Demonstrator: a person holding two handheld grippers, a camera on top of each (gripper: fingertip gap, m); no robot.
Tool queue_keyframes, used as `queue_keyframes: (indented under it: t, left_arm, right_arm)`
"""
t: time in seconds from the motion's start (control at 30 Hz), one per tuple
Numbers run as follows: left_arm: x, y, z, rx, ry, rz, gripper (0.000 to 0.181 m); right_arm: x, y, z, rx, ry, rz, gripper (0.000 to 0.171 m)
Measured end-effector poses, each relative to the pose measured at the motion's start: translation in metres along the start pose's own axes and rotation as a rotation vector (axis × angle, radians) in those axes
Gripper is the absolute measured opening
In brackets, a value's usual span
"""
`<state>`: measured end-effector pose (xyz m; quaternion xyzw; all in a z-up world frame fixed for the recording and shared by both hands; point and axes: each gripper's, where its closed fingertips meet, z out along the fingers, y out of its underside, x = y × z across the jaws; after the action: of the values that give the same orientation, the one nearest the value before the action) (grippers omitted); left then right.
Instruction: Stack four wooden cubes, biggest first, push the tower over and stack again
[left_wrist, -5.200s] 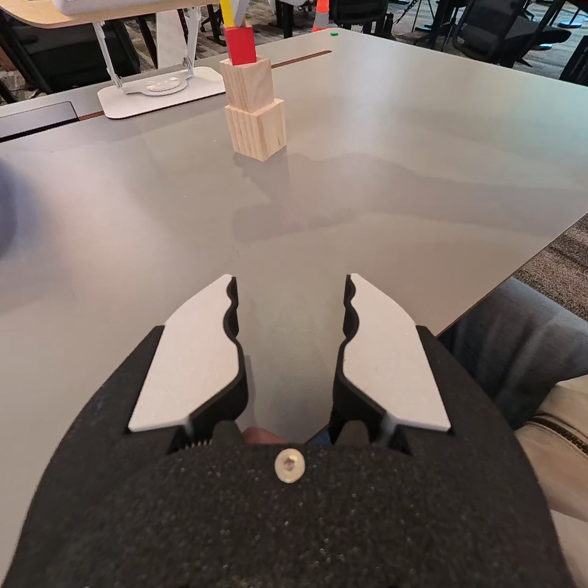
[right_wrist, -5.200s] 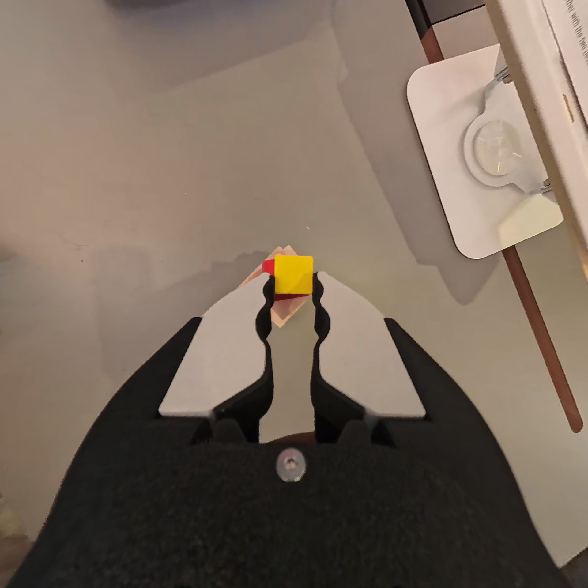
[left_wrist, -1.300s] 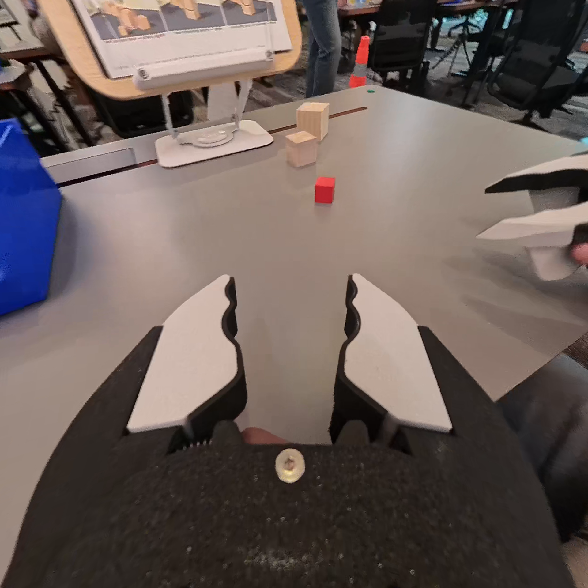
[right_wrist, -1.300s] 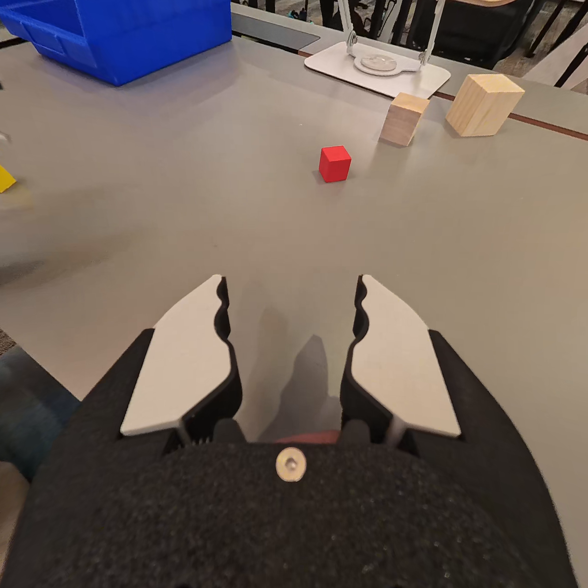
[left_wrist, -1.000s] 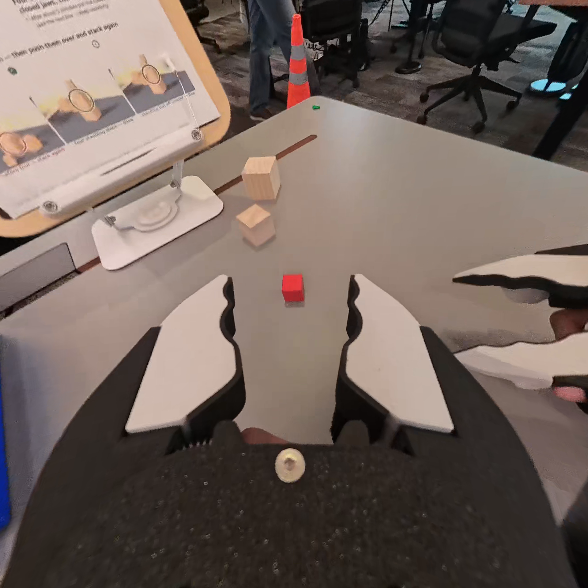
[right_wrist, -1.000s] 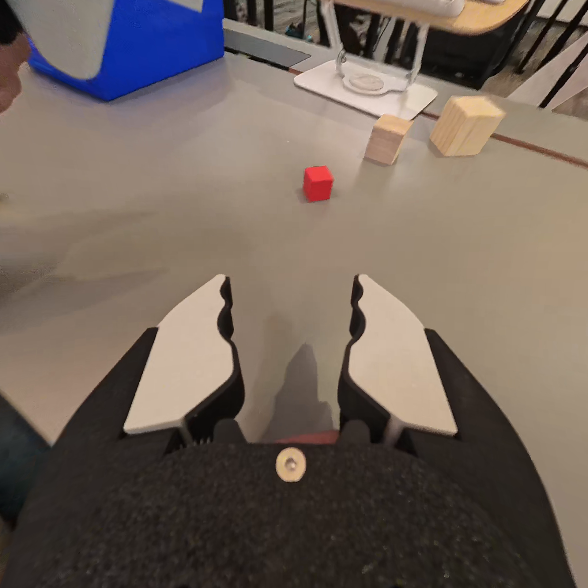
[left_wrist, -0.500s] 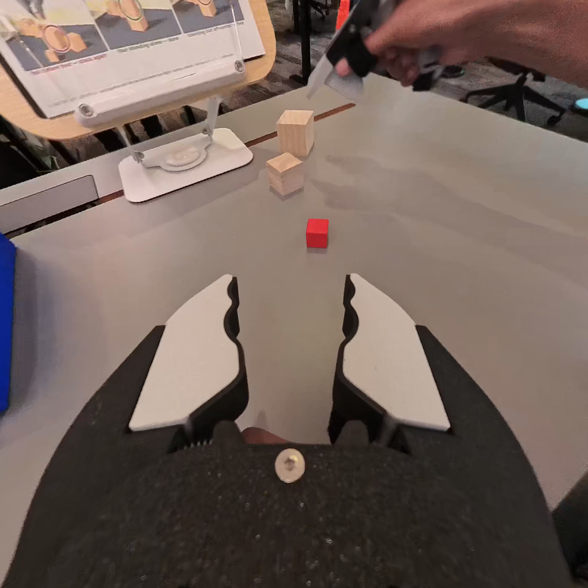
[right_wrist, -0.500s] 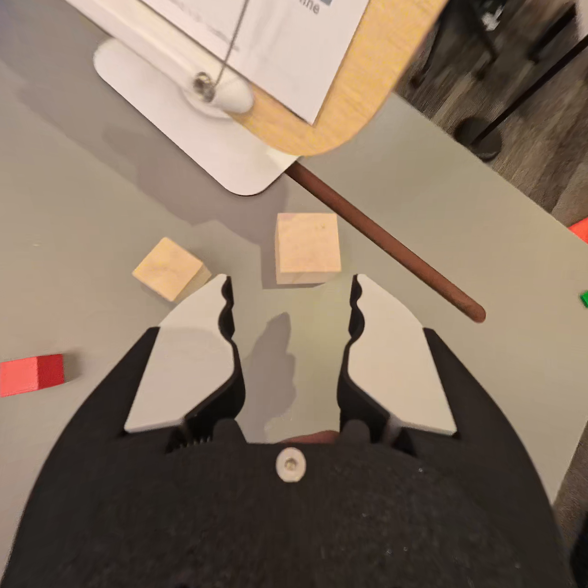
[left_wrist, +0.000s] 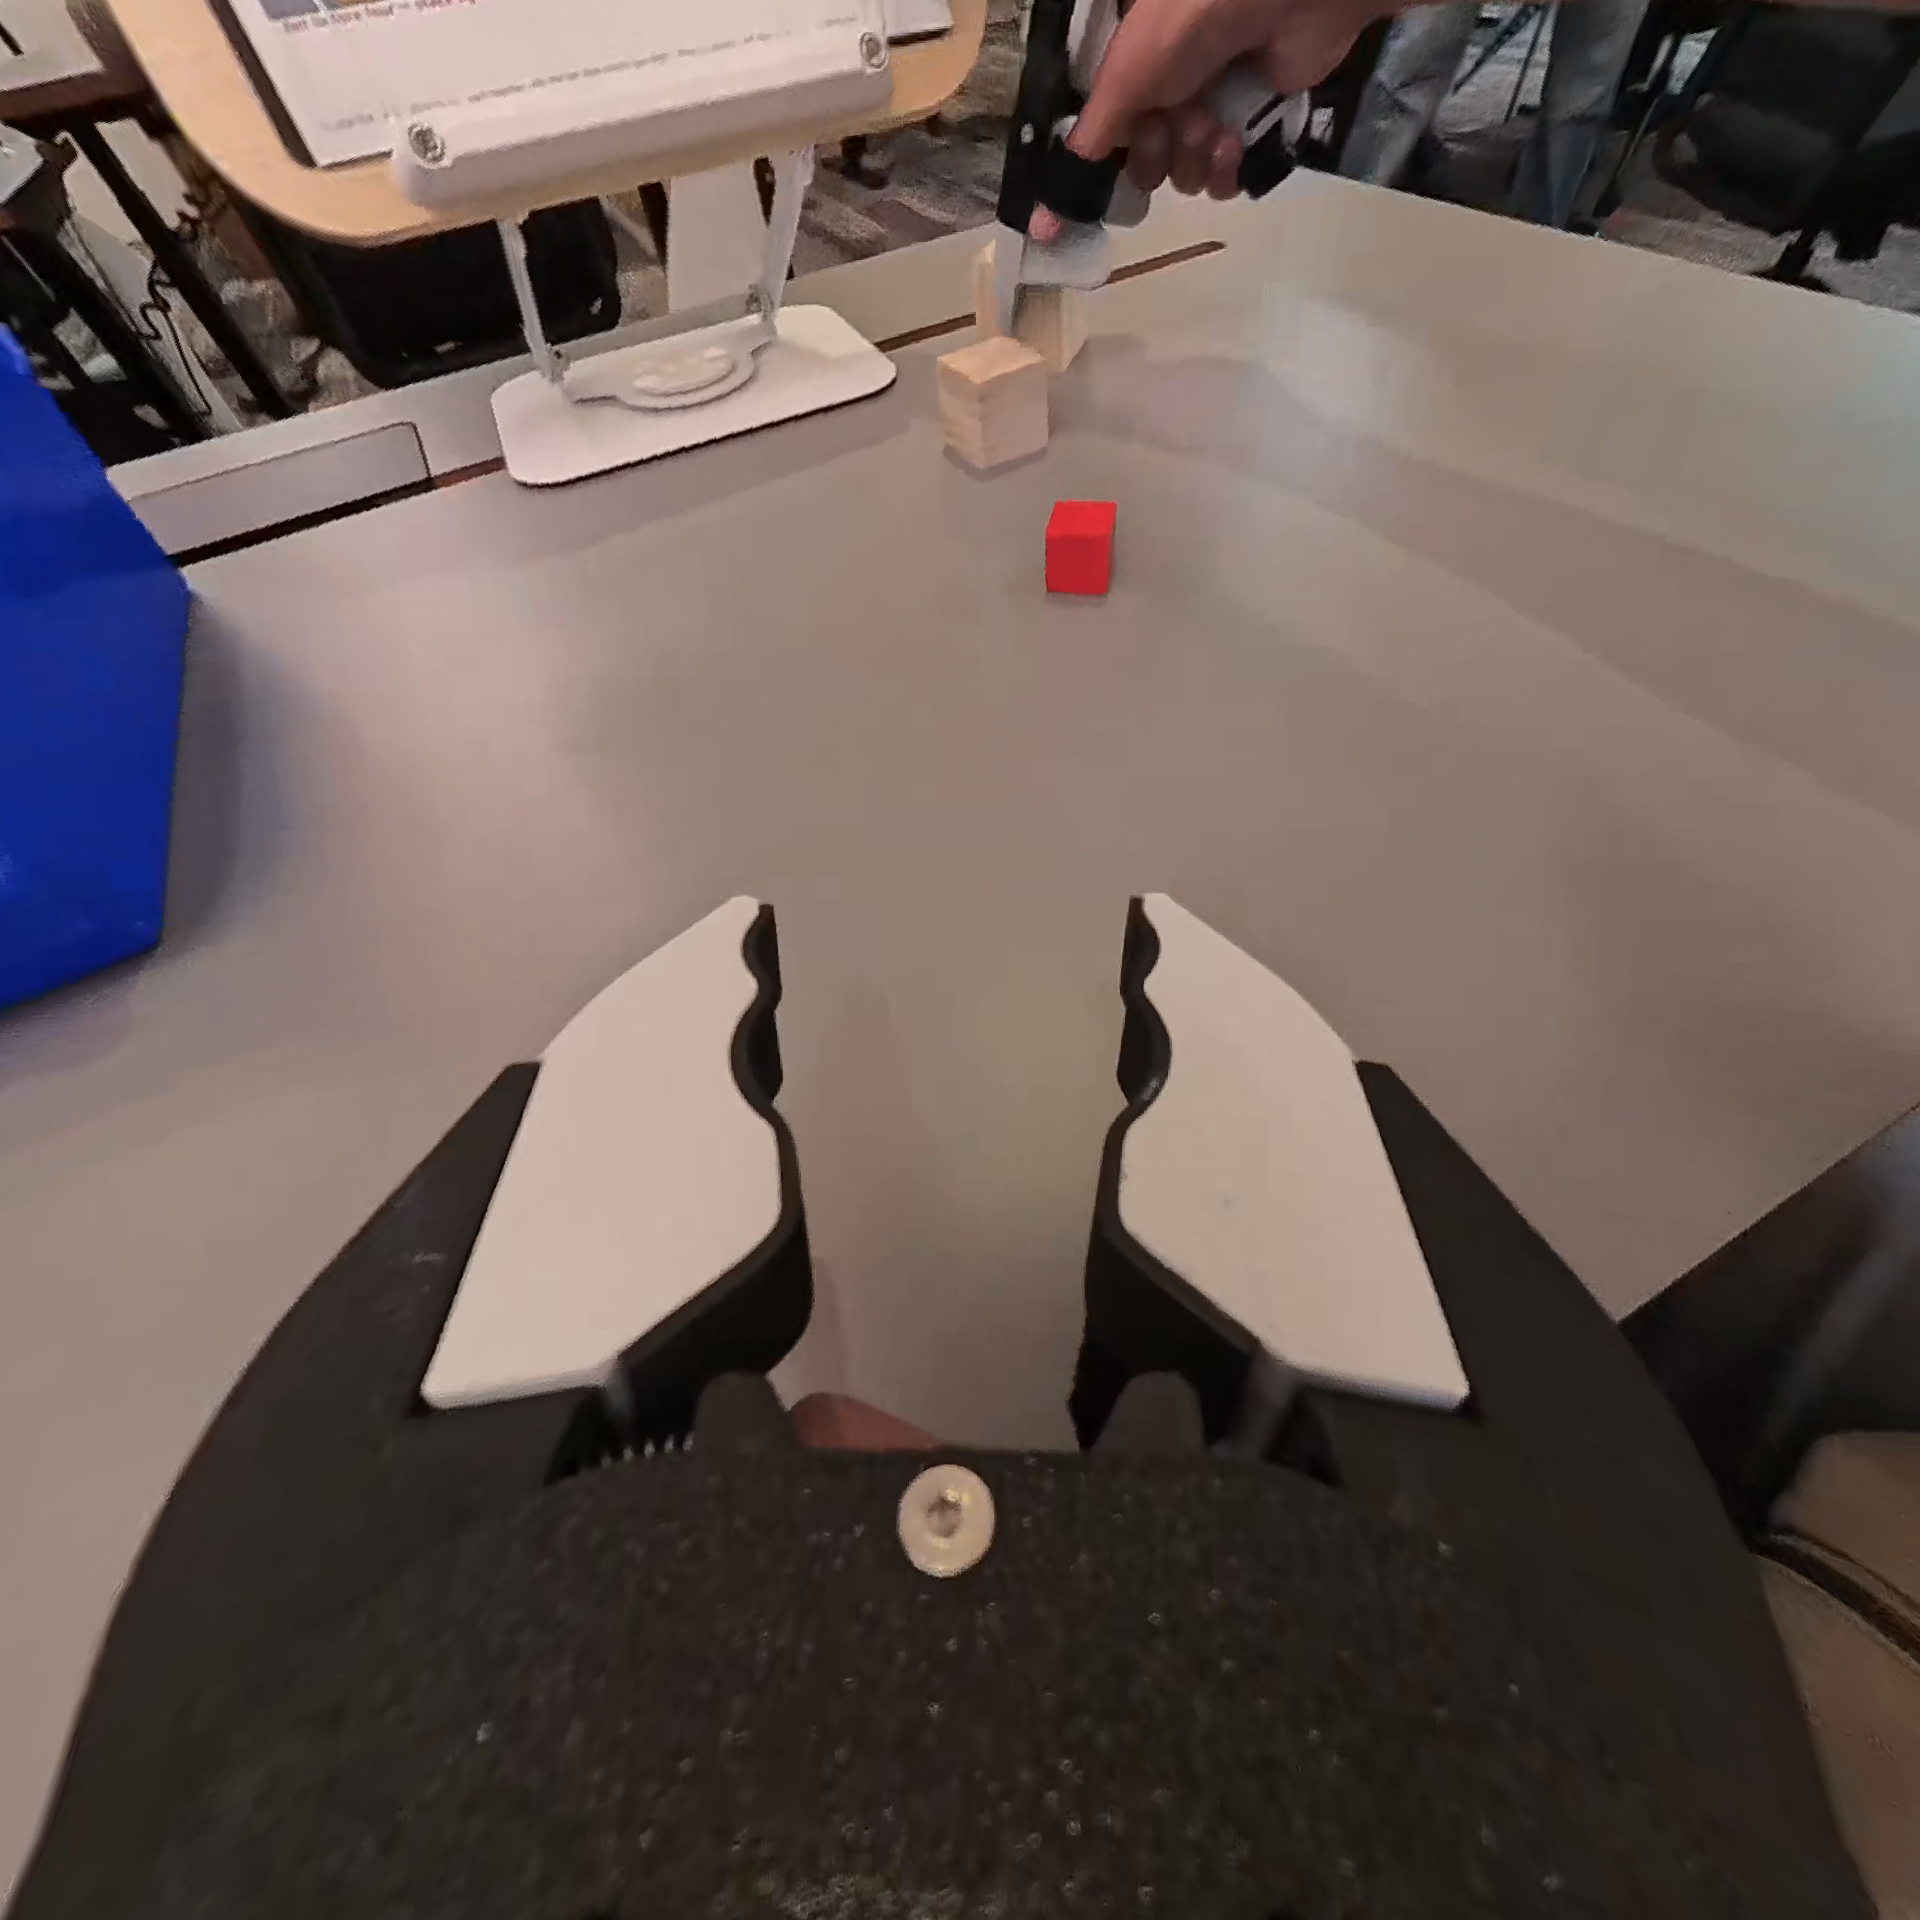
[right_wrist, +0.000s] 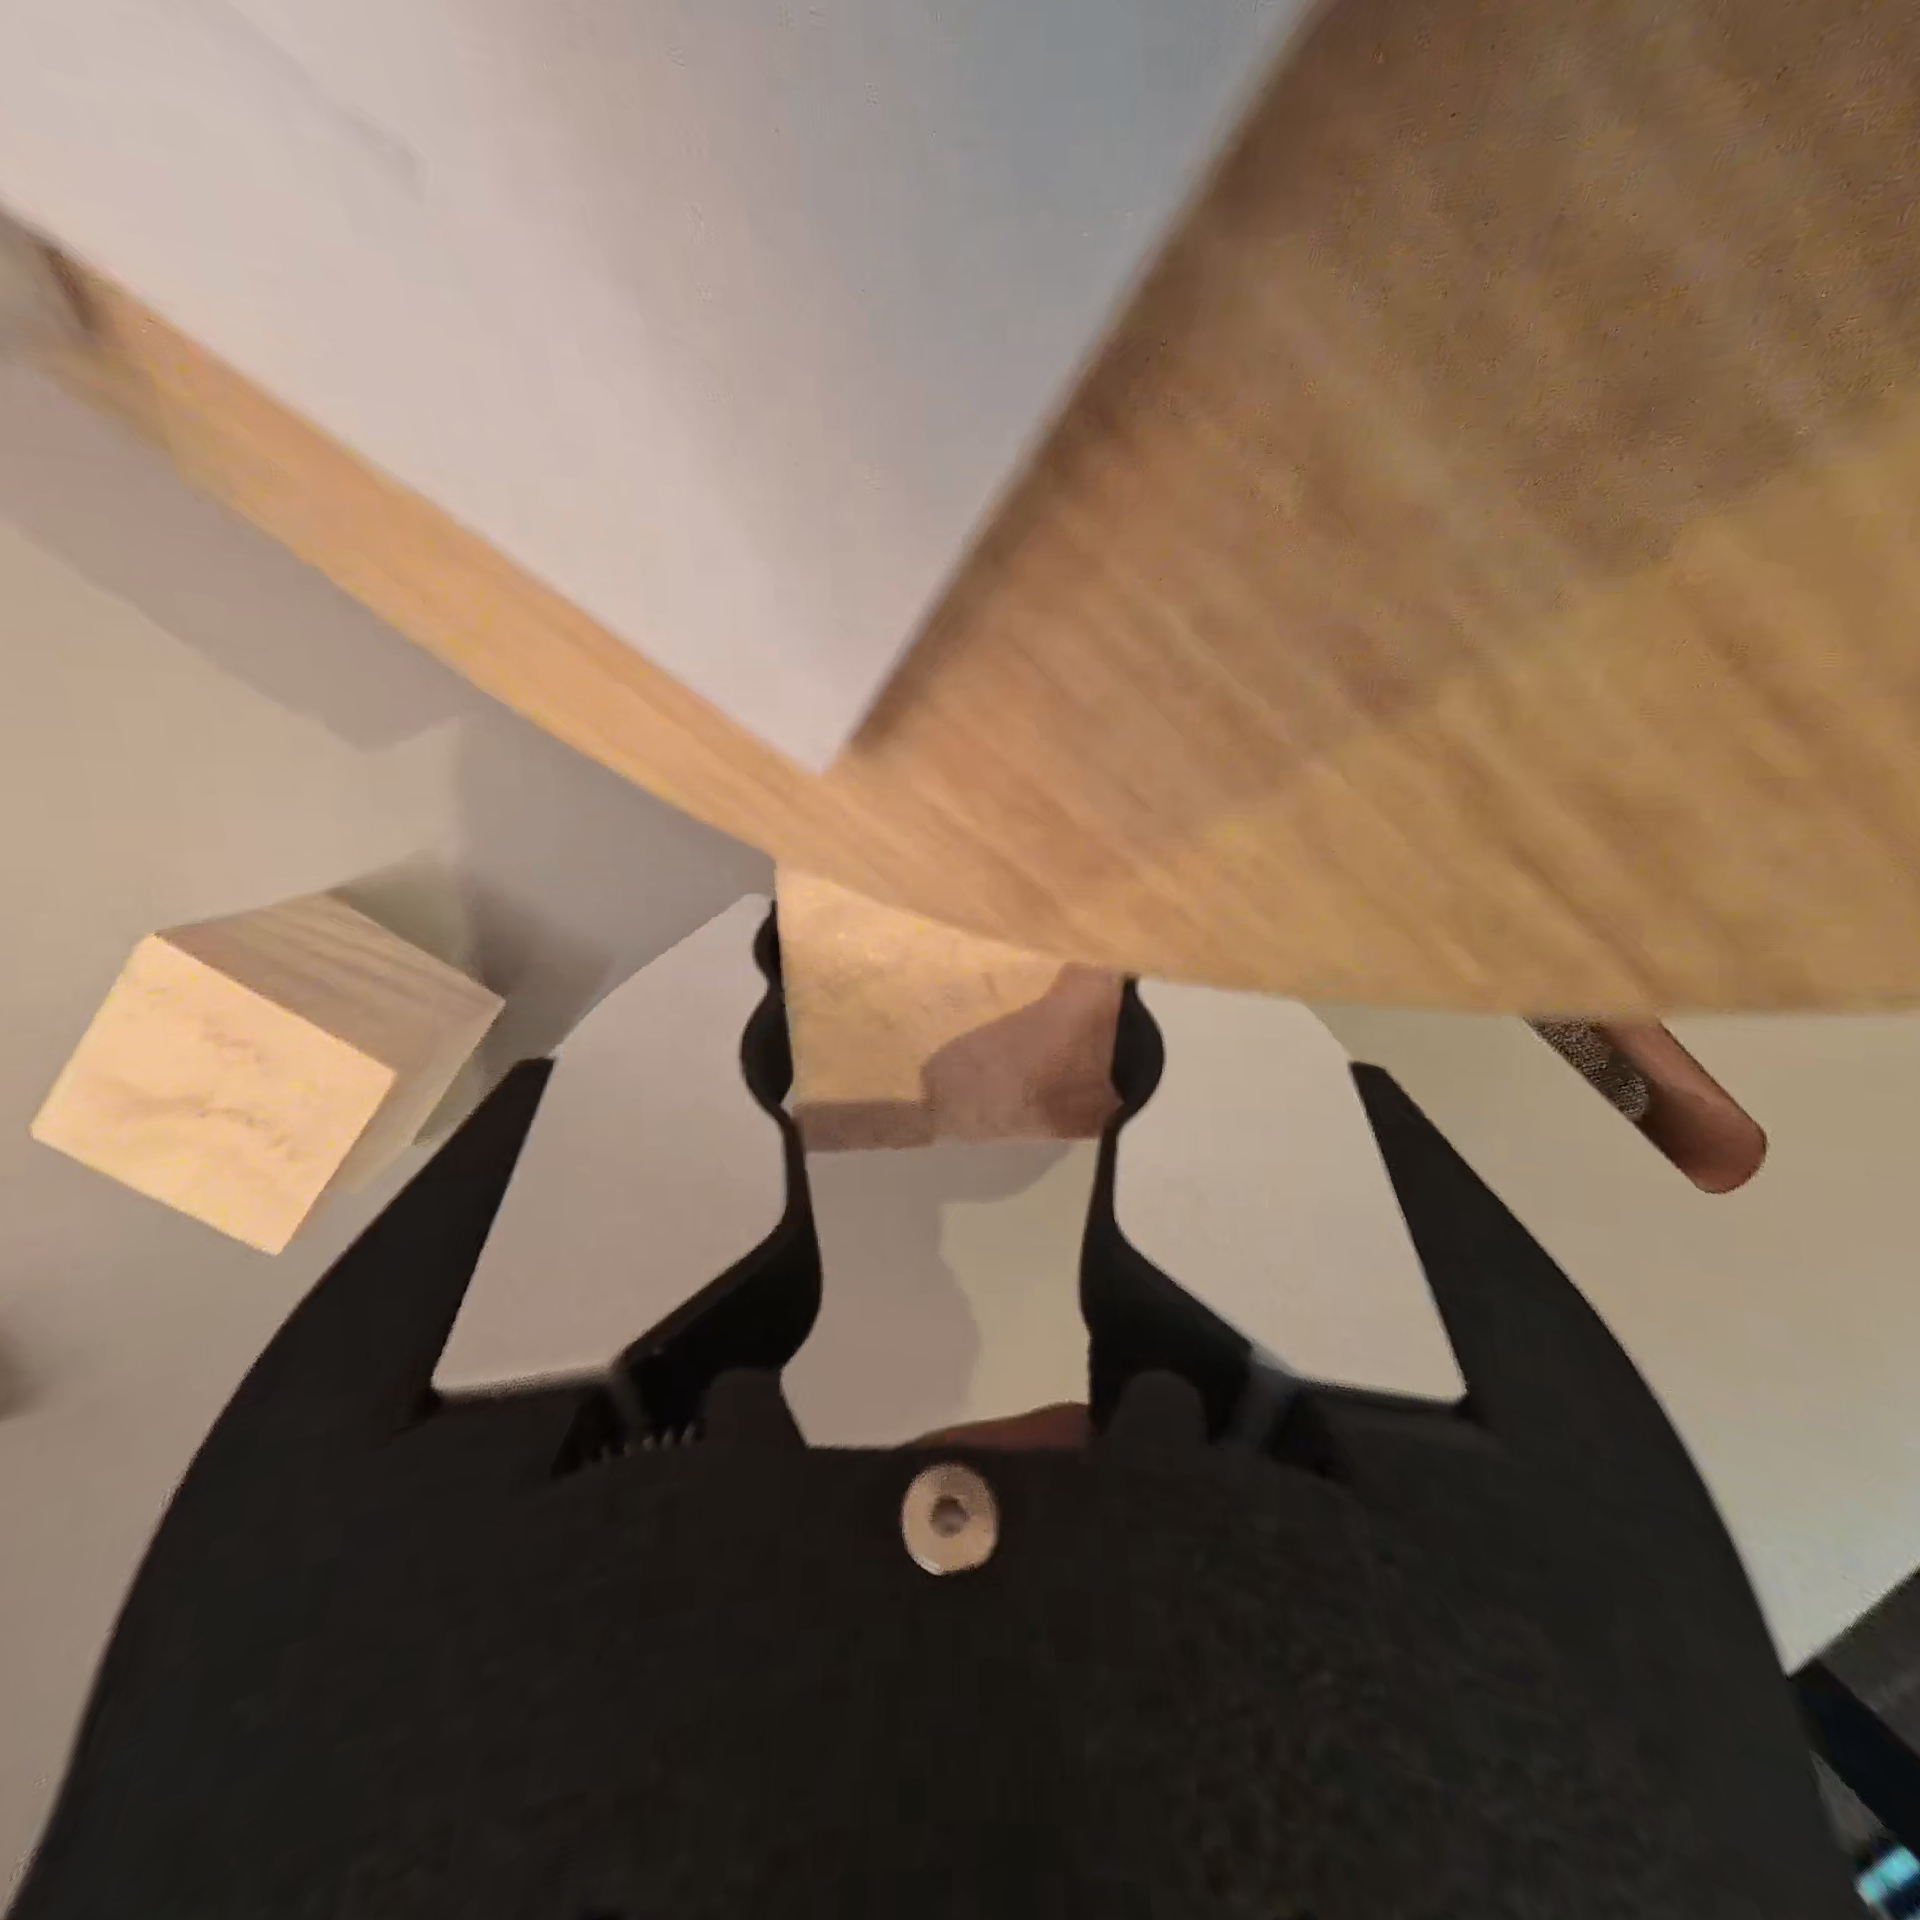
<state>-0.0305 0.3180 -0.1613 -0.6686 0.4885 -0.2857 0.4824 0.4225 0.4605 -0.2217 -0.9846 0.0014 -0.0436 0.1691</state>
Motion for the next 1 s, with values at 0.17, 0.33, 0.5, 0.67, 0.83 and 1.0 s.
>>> queue_keyframes:
  t: [0.17, 0.33, 0.5, 0.67, 0.83, 1.0]
  left_arm:
    - [-0.011, 0.000, -0.001, 0.030, 0.005, -0.084, 0.062]
    - [-0.021, 0.002, -0.005, 0.056, -0.029, -0.063, 0.060]
    - [-0.025, 0.007, -0.006, 0.058, -0.023, -0.087, 0.059]
    - [-0.030, 0.013, -0.007, 0.043, -0.046, -0.116, 0.059]
    - [-0.039, 0.014, -0.012, 0.056, -0.077, -0.127, 0.058]
    - [-0.039, 0.010, -0.016, 0.087, -0.065, -0.137, 0.057]
  right_arm:
    - [0.002, 0.007, -0.007, 0.036, 0.036, 0.010, 0.060]
    - [-0.014, 0.009, -0.073, 0.249, 0.066, -0.074, 0.060]
    - [-0.075, 0.002, -0.165, 0.465, 0.072, -0.278, 0.060]
    - [-0.170, -0.009, -0.187, 0.461, -0.009, -0.552, 0.060]
    - [-0.239, -0.007, -0.134, 0.270, -0.129, -0.737, 0.060]
    - [-0.283, 0.002, -0.086, 0.173, -0.245, -0.797, 0.060]
